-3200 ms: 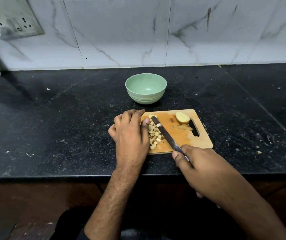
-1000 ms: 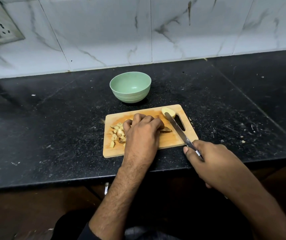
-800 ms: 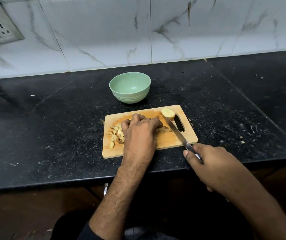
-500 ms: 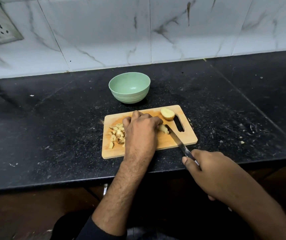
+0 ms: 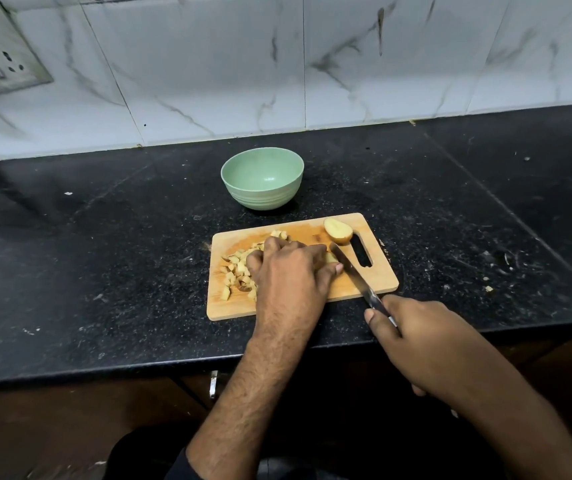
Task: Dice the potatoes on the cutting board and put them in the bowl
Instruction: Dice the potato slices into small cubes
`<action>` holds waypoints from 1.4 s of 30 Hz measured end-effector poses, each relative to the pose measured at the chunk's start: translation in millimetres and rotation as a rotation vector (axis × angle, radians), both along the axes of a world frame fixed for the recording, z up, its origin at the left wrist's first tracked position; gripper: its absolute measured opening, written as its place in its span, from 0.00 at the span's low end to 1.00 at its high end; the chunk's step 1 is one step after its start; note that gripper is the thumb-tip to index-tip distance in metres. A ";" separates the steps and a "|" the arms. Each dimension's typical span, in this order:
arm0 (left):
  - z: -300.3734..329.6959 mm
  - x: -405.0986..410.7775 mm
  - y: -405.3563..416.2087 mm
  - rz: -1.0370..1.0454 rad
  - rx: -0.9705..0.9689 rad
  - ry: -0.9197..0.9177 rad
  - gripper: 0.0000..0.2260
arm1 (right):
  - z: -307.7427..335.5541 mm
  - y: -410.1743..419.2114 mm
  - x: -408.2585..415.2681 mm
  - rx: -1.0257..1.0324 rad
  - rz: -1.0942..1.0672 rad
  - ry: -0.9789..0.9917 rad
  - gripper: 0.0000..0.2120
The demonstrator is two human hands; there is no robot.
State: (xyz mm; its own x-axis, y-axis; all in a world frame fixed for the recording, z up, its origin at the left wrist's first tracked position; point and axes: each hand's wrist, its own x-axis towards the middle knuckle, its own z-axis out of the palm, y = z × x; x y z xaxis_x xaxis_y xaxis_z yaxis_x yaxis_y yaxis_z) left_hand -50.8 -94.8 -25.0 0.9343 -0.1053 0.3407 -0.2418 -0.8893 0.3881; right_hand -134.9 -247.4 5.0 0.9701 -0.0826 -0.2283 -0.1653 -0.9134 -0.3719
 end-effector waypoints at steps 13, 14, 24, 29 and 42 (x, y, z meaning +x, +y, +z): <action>1.6 5.0 1.5 -0.040 -0.019 0.053 0.14 | 8.0 5.8 1.3 0.045 -0.012 -0.036 0.18; 1.8 4.5 1.5 -0.040 -0.018 0.052 0.13 | 7.7 7.7 2.7 0.037 -0.004 -0.040 0.18; 4.1 4.1 4.9 -0.027 -0.082 0.078 0.13 | 0.4 19.0 1.8 -0.067 0.032 -0.153 0.12; 5.0 0.5 -0.9 -0.030 -0.013 0.029 0.11 | 5.1 19.3 -1.7 -0.102 0.032 -0.162 0.11; 5.4 2.2 -1.5 -0.049 0.029 0.035 0.09 | 7.9 21.0 3.4 -0.179 0.045 -0.151 0.11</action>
State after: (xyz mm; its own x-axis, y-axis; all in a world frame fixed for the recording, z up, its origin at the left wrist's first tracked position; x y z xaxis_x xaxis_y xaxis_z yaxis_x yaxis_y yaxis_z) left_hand -48.7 -96.3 -19.6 0.9390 -0.1607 0.3041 -0.2722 -0.8877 0.3714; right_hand -131.5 -226.4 12.8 0.9958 -0.0644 -0.0658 -0.0775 -0.9723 -0.2203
